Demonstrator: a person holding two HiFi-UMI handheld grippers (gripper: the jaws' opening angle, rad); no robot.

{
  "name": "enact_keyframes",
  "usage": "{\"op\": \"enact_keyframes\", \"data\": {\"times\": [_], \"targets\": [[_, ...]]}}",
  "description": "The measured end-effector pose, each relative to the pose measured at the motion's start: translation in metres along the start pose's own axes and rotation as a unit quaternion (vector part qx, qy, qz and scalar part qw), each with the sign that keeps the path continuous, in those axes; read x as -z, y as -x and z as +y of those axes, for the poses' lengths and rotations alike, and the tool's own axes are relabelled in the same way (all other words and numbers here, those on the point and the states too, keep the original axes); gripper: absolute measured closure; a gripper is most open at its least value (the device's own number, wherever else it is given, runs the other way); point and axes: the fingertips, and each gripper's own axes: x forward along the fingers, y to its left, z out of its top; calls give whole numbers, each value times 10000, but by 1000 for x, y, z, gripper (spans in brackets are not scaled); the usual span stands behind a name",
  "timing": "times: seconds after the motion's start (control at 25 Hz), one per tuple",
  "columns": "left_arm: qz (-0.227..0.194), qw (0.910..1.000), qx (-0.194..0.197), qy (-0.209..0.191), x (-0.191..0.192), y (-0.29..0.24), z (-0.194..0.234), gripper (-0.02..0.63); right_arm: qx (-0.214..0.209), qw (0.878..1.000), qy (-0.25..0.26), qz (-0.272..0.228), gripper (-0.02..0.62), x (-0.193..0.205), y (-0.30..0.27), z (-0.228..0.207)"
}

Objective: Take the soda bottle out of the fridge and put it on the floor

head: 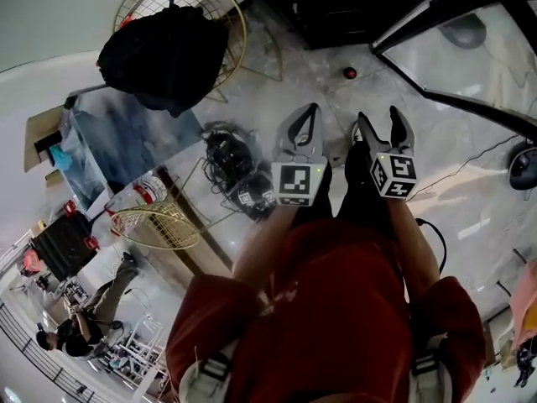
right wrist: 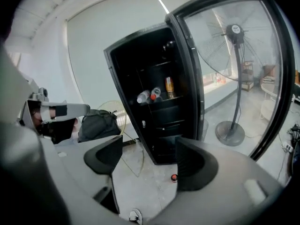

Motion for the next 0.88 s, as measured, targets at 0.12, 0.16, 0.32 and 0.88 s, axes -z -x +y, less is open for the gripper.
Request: {"op": "enact_keyframes", "data": {"times": [0.12,0.16,0.32,0.88], "targets": [[-266,9996,-41,-108,-41,22,0,606,-204,9992,181,-301,249,-48,28,22],[-355,9992,-58,-148,-55,30,2,606,-260,9985,255,-412,249,-64,37,31],[-721,9970,-128,-231,-106,57,8,606,-345,9941,634,-813,249,-122,71,52],[-1447,9867,-330,-664,-175,87,24,606,97,9759,969,-1953,249,-206,122,53]]}}
